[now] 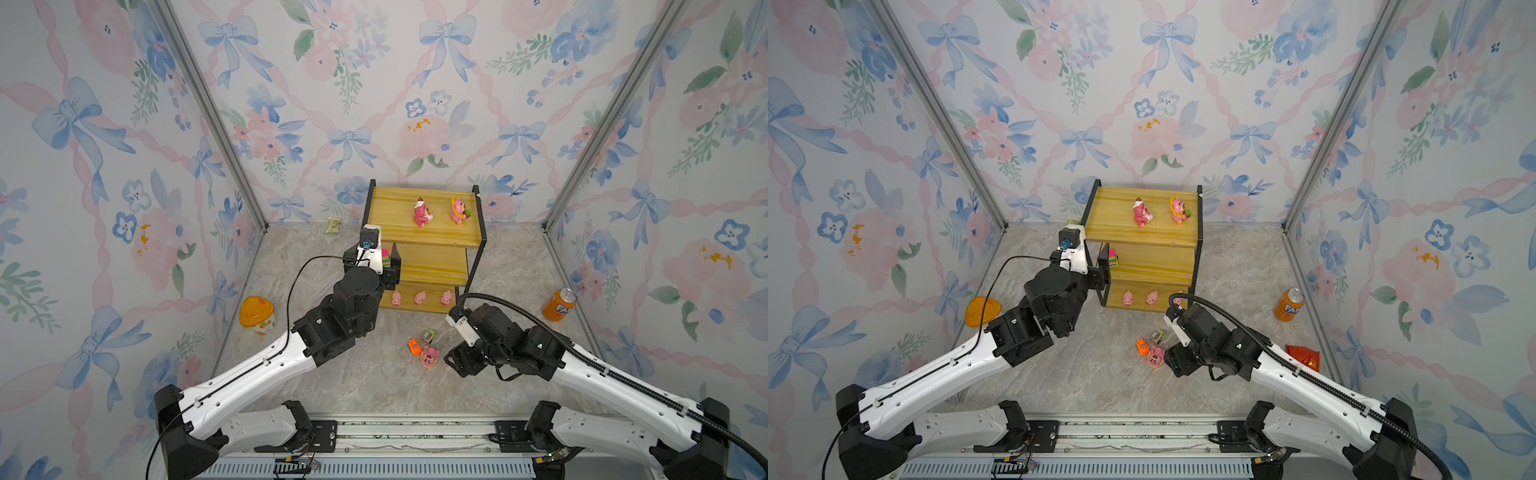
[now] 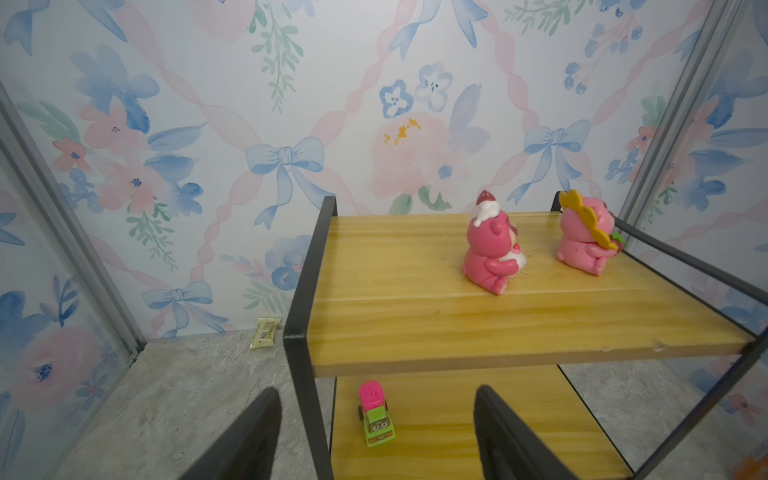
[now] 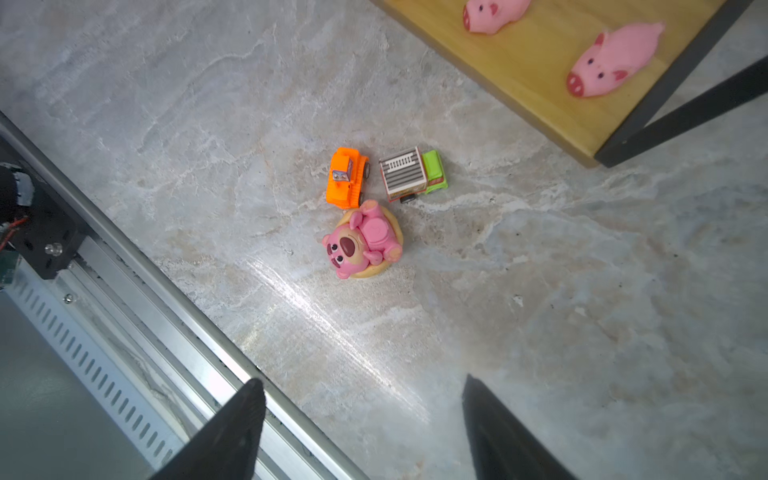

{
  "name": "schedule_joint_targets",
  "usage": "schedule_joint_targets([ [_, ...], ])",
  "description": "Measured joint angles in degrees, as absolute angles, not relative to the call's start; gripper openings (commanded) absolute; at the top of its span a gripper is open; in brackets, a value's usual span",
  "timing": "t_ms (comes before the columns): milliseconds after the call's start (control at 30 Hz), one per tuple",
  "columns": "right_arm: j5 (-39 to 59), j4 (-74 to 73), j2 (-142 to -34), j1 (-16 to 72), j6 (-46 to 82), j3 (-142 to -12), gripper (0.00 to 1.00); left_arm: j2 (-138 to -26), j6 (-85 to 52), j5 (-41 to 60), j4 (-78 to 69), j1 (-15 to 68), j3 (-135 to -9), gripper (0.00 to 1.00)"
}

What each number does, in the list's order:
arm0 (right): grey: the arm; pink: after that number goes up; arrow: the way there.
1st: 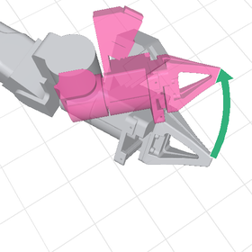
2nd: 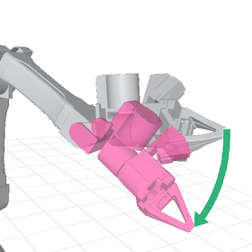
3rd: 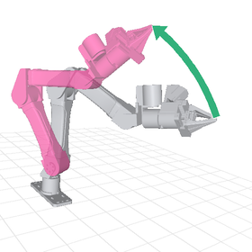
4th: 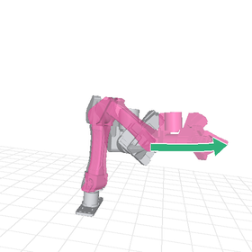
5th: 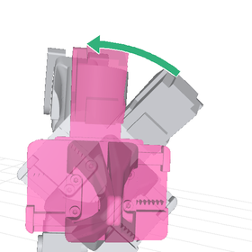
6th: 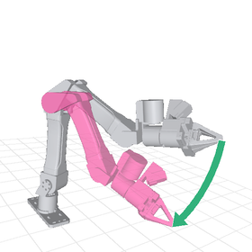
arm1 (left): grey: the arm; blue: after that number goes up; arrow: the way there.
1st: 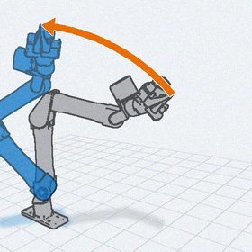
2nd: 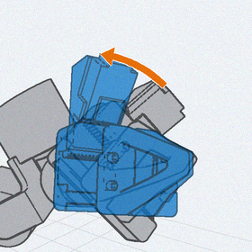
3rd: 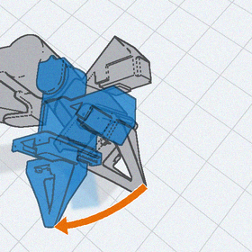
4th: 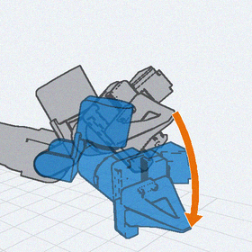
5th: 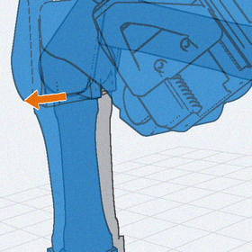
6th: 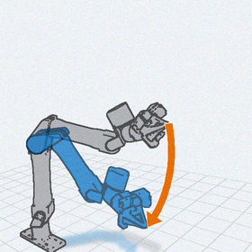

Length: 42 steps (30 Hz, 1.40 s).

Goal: Place and organize the plastic toys onto the shelf
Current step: 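Withdraw the open left gripper from the top shelf toward the robot, then move the right gripper over the pink bear on yellow base while the left arm lowers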

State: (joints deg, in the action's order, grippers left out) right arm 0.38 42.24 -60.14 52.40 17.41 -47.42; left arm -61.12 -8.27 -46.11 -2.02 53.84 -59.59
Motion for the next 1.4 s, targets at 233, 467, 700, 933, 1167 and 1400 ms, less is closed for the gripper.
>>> schedule_joint_targets([
  [233, -3.44, 40.34, -70.39, 56.69, 18.52, -45.71, 0.78, -54.68, -14.68, -43.2, -1.56, 53.82, -47.4, 0.76],
  [467, -4.54, 37.23, -76.23, 57.47, 16.34, -48.18, 0.78, -51.92, -21.17, -40.42, -1.13, 53.36, -38.15, 0.76],
  [700, -9.65, 35.81, -85.3, 56.47, 14.48, -53.8, 0.67, -50.83, -23.53, -38.35, -0.62, 52.1, -36.32, 0.75],
  [933, -11.29, 35.75, -86.54, 51.62, 13.52, -54.72, 0.55, -51.99, -24.56, -35.09, -0.73, 52.1, -34.74, 0.75],
  [1167, -12.53, 35.86, -88.47, 48.99, 12.58, -55.9, 0.53, -51.96, -25.43, -30.44, -1.87, 52.1, -30.46, 0.73],
  [1400, -13.39, 35.14, -92.4, 48.8, 12.36, -56.36, 0.53, -52.27, -29.89, -24.97, -3.31, 52.25, -25.23, 0.73],
])
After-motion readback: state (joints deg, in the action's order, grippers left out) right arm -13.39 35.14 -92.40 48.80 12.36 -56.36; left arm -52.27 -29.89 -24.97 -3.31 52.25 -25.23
